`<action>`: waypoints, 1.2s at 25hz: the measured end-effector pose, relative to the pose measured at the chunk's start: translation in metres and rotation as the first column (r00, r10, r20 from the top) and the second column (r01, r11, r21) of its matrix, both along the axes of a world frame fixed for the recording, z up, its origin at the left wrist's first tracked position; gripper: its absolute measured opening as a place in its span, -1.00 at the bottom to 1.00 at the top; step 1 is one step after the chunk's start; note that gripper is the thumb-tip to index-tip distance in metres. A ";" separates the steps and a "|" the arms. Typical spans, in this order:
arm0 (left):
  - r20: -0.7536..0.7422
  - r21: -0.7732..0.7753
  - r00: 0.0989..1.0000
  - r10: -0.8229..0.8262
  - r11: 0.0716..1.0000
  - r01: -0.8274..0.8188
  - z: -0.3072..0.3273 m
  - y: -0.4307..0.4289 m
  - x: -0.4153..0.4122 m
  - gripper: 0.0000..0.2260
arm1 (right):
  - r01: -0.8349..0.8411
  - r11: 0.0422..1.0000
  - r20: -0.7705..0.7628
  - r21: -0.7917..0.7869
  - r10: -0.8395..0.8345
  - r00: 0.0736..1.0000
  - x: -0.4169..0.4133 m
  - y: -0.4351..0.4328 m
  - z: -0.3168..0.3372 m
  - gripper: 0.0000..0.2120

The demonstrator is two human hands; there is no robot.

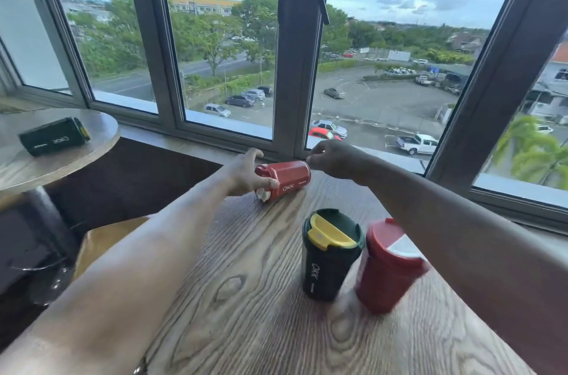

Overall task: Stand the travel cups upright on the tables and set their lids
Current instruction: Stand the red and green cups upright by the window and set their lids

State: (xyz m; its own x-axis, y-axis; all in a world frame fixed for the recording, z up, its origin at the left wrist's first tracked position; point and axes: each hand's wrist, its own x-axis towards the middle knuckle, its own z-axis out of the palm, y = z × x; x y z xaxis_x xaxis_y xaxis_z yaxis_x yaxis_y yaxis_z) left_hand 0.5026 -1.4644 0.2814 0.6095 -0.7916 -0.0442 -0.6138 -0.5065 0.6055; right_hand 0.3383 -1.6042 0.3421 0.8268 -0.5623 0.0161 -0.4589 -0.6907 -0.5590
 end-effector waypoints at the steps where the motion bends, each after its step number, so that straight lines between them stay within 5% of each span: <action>1: -0.026 0.015 0.999 -0.025 1.000 0.025 -0.009 -0.006 0.008 -0.14 | -0.022 0.998 -0.092 -0.058 0.017 0.996 0.012 -0.007 -0.007 -0.72; 7: -0.108 -0.049 0.989 -0.100 0.994 0.095 -0.052 -0.029 0.041 -0.02 | -0.270 0.928 -0.395 -0.258 0.154 0.906 0.063 -0.026 -0.039 -0.49; 15: -0.032 -0.238 0.989 -0.142 0.962 0.130 -0.037 -0.037 0.042 -0.10 | -0.224 0.965 -0.288 -0.139 0.177 0.941 0.070 -0.033 -0.036 -0.60; 18: 0.013 -0.251 0.978 -0.206 0.946 0.203 0.000 -0.052 0.030 -0.19 | -0.134 0.981 -0.102 0.137 0.149 0.984 0.048 -0.038 -0.016 -0.61; 21: -0.012 -0.189 0.959 -0.284 0.942 0.277 0.035 -0.066 0.007 -0.34 | -0.045 0.902 0.008 0.429 0.046 0.999 0.014 -0.045 0.002 -0.54; 30: -0.091 0.099 0.890 -0.447 0.885 0.454 0.054 -0.091 -0.076 -0.34 | 0.040 0.796 -0.048 0.604 -0.014 0.999 -0.073 -0.070 -0.010 -0.61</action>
